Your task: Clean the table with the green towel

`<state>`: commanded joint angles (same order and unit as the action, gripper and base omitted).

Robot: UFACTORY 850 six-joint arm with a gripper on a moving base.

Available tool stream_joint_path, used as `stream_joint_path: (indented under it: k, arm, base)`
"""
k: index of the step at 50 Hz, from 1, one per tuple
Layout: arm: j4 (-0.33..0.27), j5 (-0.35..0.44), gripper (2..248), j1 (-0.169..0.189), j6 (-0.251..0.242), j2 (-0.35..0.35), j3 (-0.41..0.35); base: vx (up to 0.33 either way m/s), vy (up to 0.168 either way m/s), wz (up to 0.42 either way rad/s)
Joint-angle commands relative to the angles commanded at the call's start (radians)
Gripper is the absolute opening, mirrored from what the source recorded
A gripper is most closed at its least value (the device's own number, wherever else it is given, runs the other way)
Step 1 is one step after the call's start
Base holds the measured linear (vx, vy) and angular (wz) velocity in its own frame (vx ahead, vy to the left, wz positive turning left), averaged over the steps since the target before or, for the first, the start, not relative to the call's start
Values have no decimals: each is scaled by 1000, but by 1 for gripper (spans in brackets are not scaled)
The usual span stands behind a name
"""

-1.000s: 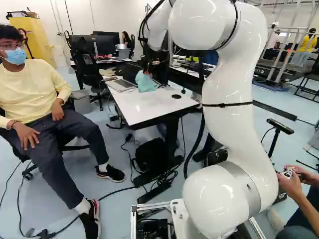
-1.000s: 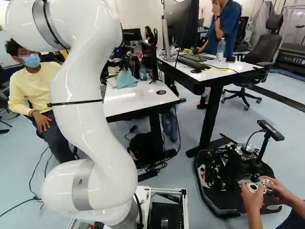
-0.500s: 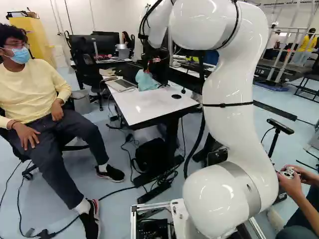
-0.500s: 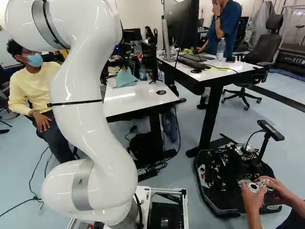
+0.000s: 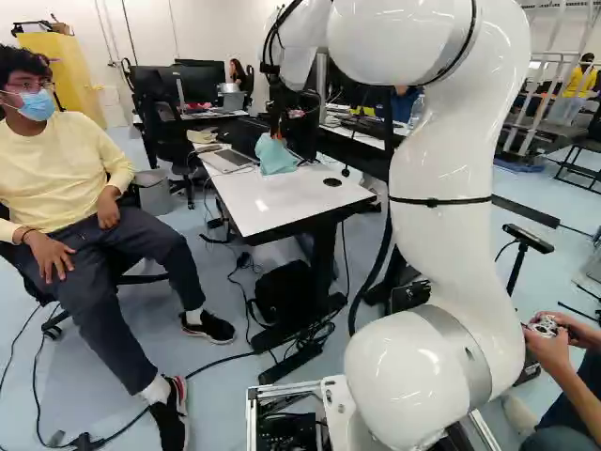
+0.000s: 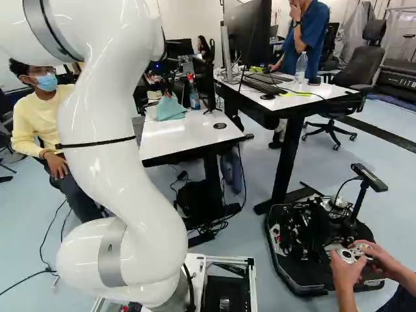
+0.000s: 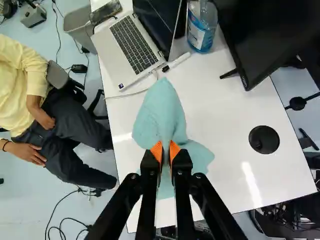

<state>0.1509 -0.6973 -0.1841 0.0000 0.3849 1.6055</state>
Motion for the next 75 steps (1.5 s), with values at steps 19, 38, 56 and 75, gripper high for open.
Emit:
stream_joint_path:
  k: [19, 38, 56, 75]
  arm:
    - [0, 0, 44, 18, 0, -90, -109]
    - [0, 0, 44, 72, 0, -131, -159]
    - [0, 0, 44, 128, 0, -144, -173]
    - [0, 0, 44, 187, 0, -151, -181]
  base:
    - [0, 0, 0]
    - [0, 0, 0]
    - [0, 0, 0]
    - [0, 0, 0]
